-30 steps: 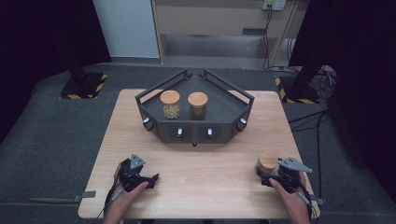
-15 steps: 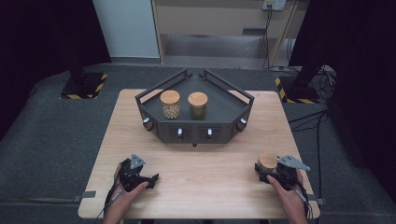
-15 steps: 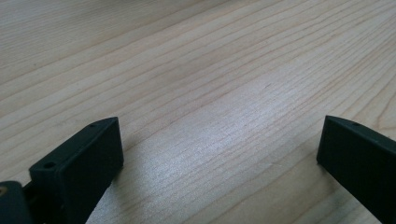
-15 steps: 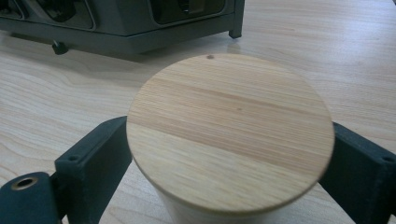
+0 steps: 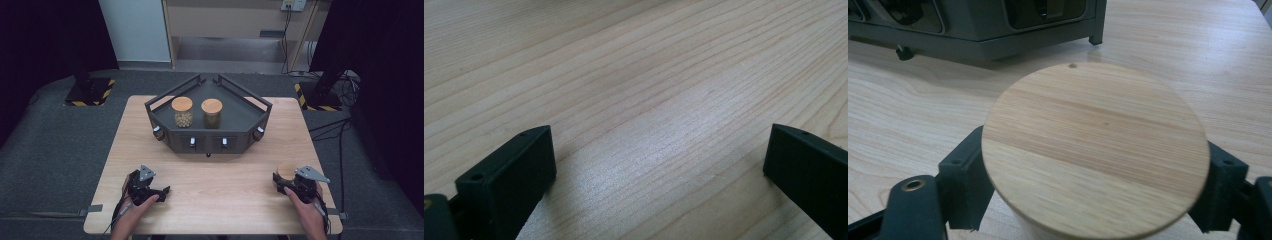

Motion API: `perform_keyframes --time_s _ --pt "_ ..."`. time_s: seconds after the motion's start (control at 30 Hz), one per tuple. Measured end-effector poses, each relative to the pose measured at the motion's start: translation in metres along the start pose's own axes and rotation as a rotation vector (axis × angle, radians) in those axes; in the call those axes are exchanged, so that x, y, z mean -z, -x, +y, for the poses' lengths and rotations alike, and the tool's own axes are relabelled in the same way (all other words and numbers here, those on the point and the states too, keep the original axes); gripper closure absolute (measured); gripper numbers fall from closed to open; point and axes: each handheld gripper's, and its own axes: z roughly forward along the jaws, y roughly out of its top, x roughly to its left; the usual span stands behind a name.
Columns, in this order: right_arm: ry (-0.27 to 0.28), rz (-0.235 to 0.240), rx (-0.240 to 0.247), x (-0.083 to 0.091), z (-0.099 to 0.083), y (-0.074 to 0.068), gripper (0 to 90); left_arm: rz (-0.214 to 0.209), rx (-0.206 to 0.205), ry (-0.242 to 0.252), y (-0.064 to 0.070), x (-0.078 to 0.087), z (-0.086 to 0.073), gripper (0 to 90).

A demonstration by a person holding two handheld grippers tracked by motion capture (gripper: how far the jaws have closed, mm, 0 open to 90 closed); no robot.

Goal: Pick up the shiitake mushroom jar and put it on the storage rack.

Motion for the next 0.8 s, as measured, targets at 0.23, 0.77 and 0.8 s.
perform_keyframes --time_s 0.23,0.77,0.8 --pt "-0.005 -0.015 0.017 0.001 0.001 -0.002 25.3 0.0 0.0 0.0 0.0 0.0 0.0 0.0" --pt "0.02 -0.005 0.074 0.017 0.022 -0.009 25.5 0.0 0.0 0.0 0.0 0.0 0.0 0.0" --pt "0.022 -0.001 0.08 0.018 0.024 -0.009 25.5 0.001 0.001 0.0 0.0 0.0 0.0 0.0"
